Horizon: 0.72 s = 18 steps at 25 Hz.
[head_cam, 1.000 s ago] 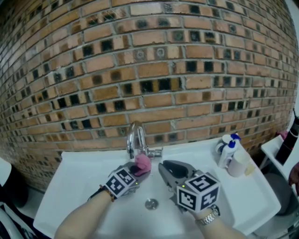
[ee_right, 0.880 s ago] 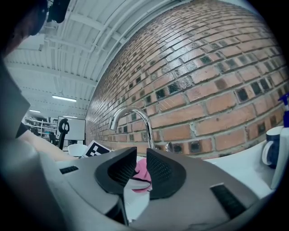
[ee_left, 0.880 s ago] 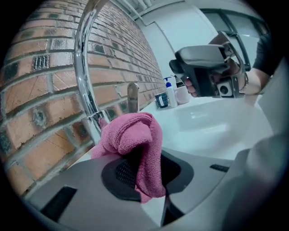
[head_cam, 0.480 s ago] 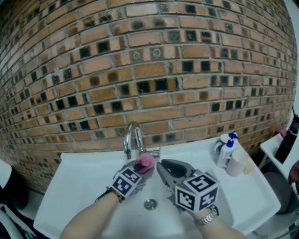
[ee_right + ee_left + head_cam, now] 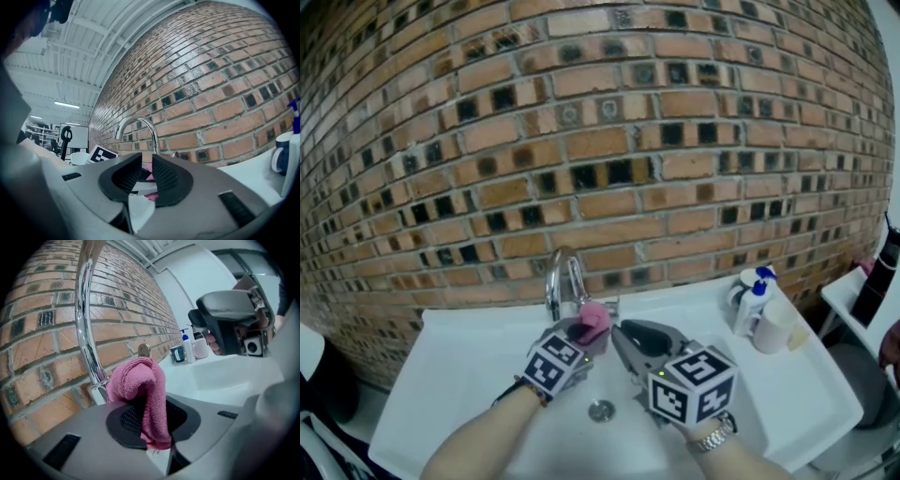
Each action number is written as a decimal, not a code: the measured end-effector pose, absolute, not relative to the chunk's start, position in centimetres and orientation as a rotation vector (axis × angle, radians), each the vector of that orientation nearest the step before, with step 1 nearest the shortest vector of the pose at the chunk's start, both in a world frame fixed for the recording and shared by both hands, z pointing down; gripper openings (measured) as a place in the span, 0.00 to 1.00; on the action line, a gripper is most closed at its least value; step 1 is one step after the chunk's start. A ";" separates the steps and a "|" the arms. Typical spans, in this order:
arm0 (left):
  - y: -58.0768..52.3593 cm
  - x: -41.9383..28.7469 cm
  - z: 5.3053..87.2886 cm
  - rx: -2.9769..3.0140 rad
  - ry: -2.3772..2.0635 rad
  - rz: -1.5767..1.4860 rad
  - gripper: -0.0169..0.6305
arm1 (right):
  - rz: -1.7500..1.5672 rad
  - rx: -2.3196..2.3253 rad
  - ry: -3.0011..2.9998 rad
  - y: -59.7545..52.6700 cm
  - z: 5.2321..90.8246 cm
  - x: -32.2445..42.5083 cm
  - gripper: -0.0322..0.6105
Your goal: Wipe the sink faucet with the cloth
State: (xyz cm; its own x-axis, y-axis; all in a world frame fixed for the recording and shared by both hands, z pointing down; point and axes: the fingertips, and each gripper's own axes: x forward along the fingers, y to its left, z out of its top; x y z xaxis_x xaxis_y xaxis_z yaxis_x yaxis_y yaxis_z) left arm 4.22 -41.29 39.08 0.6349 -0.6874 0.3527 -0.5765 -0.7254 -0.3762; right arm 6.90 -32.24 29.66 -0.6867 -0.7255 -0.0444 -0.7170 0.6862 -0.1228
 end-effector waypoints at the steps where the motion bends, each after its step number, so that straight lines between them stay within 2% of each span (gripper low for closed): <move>1: -41.3 4.2 38.8 -2.626 1.035 -0.699 0.13 | -0.146 -1.201 2.802 -32.2 29.7 6.9 0.17; 18: -41.0 3.5 33.8 -2.555 1.135 -0.535 0.13 | -0.133 -1.207 2.784 -32.4 29.5 7.2 0.17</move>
